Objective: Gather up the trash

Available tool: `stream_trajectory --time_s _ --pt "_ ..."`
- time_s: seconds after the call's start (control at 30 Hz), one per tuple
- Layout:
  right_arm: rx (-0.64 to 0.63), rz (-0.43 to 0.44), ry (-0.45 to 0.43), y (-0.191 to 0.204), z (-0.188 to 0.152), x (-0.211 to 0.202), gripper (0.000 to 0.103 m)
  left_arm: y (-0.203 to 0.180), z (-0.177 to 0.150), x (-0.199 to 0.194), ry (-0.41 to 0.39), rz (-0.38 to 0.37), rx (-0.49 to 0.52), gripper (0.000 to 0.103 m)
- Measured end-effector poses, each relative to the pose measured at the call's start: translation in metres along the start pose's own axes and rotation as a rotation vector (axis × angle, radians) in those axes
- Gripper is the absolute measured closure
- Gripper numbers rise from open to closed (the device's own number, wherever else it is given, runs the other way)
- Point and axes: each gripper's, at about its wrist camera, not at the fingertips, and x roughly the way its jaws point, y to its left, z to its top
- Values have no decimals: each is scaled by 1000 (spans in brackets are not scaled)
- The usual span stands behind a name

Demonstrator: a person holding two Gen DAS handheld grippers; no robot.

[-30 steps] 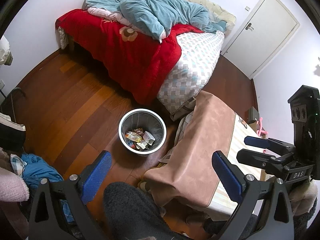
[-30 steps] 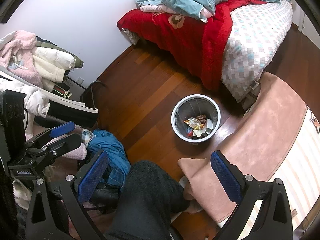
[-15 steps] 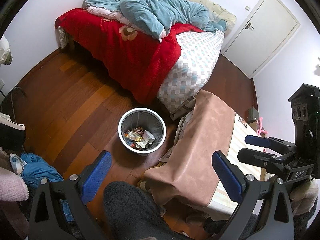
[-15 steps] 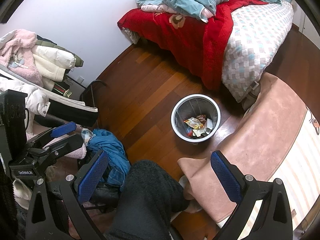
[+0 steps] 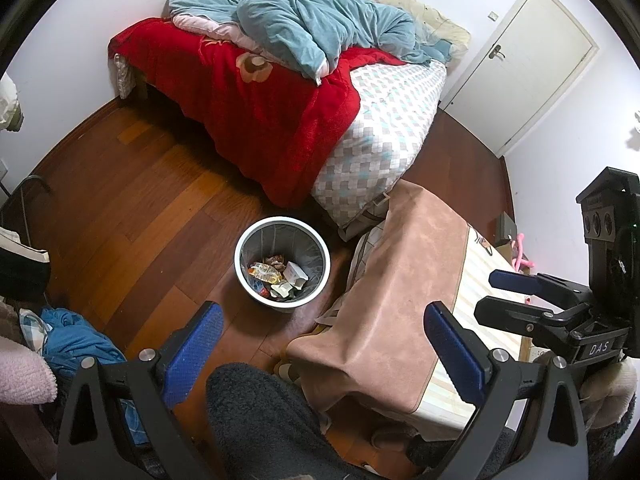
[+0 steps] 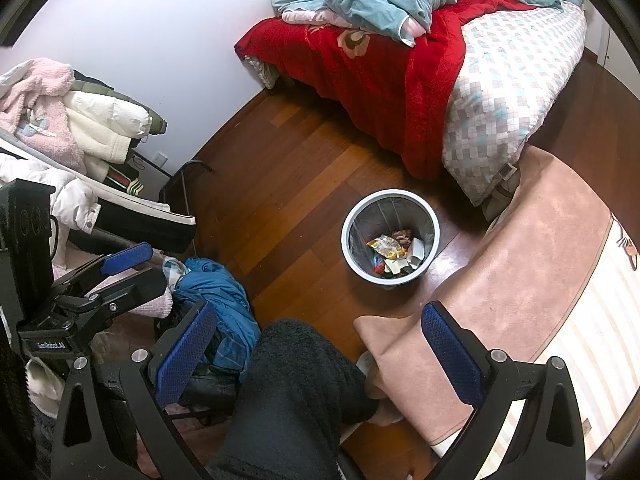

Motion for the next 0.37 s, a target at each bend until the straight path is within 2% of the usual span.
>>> stream_trajectory --time_s 0.37 --pt "-1 -1 3 1 -1 -1 0 0 0 0 -4 -5 -1 1"
